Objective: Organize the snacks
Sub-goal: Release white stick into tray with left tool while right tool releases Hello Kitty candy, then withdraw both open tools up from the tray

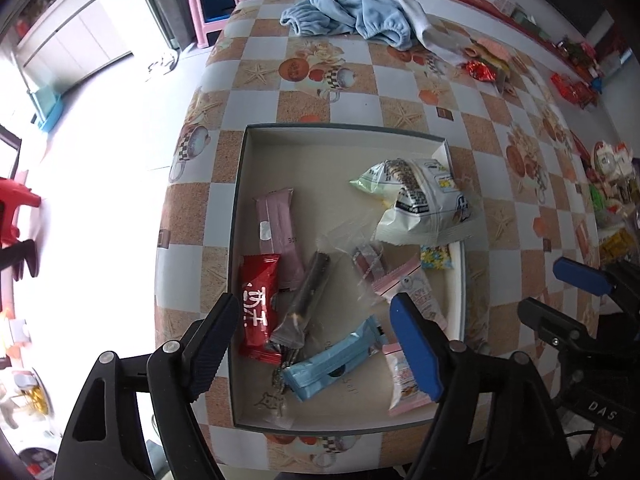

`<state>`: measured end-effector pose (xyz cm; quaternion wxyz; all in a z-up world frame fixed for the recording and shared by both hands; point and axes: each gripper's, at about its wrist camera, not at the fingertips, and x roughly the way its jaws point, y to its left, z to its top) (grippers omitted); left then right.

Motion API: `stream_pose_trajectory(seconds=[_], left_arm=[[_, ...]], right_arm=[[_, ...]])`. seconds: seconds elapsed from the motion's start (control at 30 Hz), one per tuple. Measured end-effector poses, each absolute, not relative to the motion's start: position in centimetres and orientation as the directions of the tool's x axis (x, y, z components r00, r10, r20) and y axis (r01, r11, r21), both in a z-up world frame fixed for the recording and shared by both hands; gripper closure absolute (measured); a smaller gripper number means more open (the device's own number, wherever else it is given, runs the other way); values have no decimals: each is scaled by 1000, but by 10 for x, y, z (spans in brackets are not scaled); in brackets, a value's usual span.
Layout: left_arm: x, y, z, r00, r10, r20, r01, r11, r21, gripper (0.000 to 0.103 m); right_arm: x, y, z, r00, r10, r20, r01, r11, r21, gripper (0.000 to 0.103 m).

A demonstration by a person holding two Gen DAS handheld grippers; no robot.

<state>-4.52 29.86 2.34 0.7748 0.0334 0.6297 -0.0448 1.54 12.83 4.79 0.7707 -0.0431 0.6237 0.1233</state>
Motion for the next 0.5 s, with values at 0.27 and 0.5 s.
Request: stream_pose_trajectory(seconds=[0.27,0.5], left_arm=[[-46,287,31,215,-17,-976,68,998,-3,21],[-51,278,32,215,1,-977,70,997,17,20]], right_arm=[[5,95,43,173,137,-975,-239,966,93,43],[-1,82,39,164,147,-975,-245,964,104,43]])
